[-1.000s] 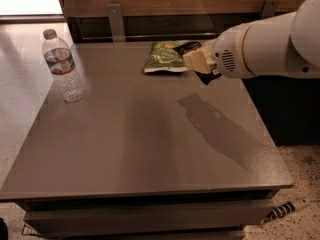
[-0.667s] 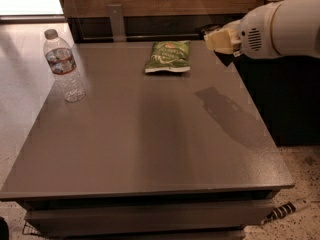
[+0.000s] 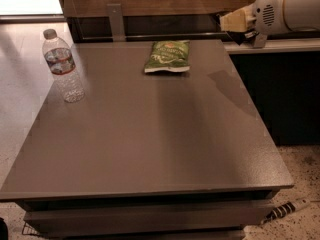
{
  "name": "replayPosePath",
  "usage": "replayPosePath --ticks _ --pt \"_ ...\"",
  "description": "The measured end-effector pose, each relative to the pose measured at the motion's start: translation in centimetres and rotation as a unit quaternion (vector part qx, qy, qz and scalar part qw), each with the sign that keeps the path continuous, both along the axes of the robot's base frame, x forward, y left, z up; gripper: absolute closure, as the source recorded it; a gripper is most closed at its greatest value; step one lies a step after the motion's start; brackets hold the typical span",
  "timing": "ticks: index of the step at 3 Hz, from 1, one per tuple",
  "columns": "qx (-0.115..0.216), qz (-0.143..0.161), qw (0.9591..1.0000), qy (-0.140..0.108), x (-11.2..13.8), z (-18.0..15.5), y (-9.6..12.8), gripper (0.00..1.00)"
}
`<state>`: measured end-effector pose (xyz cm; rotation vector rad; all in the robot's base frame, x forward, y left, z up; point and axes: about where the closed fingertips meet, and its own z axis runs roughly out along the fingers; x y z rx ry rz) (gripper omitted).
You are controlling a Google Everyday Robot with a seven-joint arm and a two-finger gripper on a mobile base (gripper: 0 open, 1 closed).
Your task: Move rxbar chocolate near green jalapeno chip bag
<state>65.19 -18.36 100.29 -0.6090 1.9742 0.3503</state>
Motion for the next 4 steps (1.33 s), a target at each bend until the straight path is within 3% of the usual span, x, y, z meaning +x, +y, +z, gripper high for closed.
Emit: replayPosePath --ticks 2,3,4 --pt "0.021 -0.017 0.9978 0.060 5.2 -5.4 -2.3 1.00" --pt "0.049 0.002 0.9936 0.102 7.7 -12.6 -0.6 1.00" --pt "0.063 0.013 0.9906 0.121 8.6 -16.5 0.7 1.00"
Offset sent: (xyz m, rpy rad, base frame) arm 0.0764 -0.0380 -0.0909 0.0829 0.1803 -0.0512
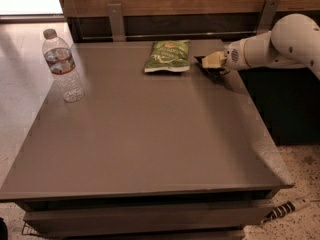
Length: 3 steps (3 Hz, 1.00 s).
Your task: Move rxbar chocolate near green jalapeno chip bag
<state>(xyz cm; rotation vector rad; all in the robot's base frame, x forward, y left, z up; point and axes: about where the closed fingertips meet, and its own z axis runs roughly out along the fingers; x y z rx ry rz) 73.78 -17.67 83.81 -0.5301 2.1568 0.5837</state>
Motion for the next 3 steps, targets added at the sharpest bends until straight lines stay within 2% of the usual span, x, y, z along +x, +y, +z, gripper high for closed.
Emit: replayPosePath --ticks 1,2,3 --pt "0.001 0.002 1.0000 0.003 0.08 -0.39 0.28 0.84" --pt "0.001 0.005 1.0000 0.004 0.13 -0.63 0.63 0.54" --pt "0.002 0.006 1.0000 0.005 0.17 -0.78 0.86 0.30"
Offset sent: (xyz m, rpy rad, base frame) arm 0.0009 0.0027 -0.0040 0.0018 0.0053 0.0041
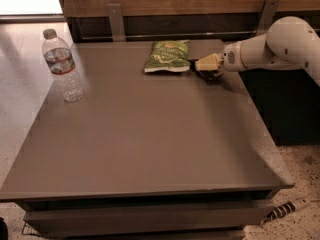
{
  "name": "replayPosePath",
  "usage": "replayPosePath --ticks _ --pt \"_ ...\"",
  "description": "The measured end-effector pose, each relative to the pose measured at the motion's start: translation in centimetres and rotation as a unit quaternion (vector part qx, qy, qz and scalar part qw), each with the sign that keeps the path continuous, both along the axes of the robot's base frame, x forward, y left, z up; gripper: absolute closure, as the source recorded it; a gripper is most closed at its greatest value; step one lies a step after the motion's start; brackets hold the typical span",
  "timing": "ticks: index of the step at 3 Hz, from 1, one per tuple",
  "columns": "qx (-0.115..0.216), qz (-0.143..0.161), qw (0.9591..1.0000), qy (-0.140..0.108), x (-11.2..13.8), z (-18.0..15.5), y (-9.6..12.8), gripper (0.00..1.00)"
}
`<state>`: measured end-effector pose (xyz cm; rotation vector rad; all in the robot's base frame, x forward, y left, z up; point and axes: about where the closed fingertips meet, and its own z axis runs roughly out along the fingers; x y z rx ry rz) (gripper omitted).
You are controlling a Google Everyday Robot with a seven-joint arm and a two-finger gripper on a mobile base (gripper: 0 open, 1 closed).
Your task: Move rxbar chocolate near green jalapeno chip bag
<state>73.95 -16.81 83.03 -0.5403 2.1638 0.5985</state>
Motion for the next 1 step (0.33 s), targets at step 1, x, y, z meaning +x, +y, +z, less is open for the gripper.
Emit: replayPosePath --ticks 1 --pt "0.000 0.002 1.0000 0.001 0.04 -0.19 0.28 0.05"
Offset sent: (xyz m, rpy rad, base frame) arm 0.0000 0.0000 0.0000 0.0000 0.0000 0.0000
